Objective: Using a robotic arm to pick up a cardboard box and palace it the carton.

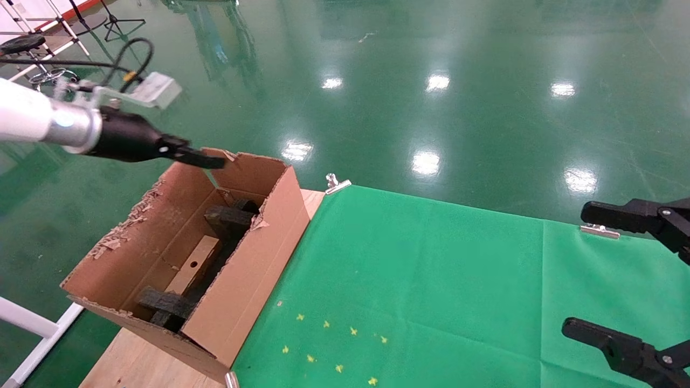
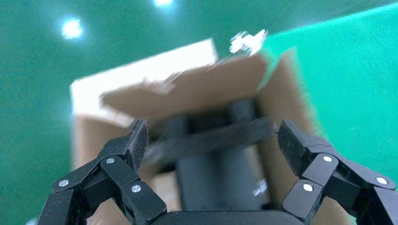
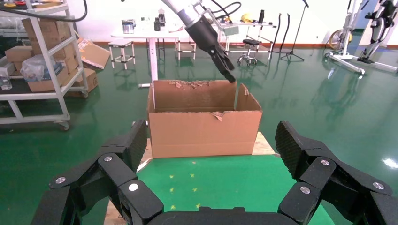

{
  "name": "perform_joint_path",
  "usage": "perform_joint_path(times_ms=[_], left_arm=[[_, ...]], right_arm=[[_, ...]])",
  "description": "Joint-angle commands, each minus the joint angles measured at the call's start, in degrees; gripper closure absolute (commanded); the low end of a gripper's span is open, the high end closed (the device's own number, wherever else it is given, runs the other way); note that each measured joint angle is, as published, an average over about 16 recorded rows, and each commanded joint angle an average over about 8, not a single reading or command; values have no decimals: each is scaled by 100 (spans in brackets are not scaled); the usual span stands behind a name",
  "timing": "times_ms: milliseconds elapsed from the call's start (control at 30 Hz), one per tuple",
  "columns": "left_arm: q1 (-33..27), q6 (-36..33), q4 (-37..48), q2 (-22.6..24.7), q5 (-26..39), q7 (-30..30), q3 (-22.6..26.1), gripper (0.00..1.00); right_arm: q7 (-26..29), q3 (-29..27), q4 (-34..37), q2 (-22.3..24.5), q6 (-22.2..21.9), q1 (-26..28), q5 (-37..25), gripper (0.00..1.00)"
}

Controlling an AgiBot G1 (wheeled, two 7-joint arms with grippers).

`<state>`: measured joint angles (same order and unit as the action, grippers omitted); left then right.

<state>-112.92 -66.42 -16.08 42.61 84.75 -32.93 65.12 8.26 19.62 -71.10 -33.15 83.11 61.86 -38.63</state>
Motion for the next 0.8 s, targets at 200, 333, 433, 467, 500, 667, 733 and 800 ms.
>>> perform_joint_path(times_ms=[200, 333, 433, 467, 500, 667, 733, 800], left_arm=[[627, -235, -702, -93, -523, 271, -599, 0], [1007, -378, -1128, -149, -841, 435, -963, 0], [1293, -485, -1448, -191, -1080, 559, -1237, 0], [1392, -522, -1559, -206, -1163, 601, -1331, 0], [1488, -558, -1666, -220, -1242, 643, -1422, 0], [1968, -739, -2203, -291, -1644, 850, -1882, 0], [2162, -811, -2421, -320, -1806, 934, -2067, 0], [2353, -883, -2634, -348, -1965, 1016, -2250, 0]], right_arm=[[0, 0, 0, 0, 0, 0, 0, 0], [0, 0, 0, 0, 0, 0, 0, 0], [0, 0, 0, 0, 0, 0, 0, 0], [0, 0, 0, 0, 0, 0, 0, 0], [0, 0, 0, 0, 0, 0, 0, 0], [0, 0, 0, 0, 0, 0, 0, 0], [0, 0, 0, 0, 0, 0, 0, 0], [0, 0, 0, 0, 0, 0, 0, 0]])
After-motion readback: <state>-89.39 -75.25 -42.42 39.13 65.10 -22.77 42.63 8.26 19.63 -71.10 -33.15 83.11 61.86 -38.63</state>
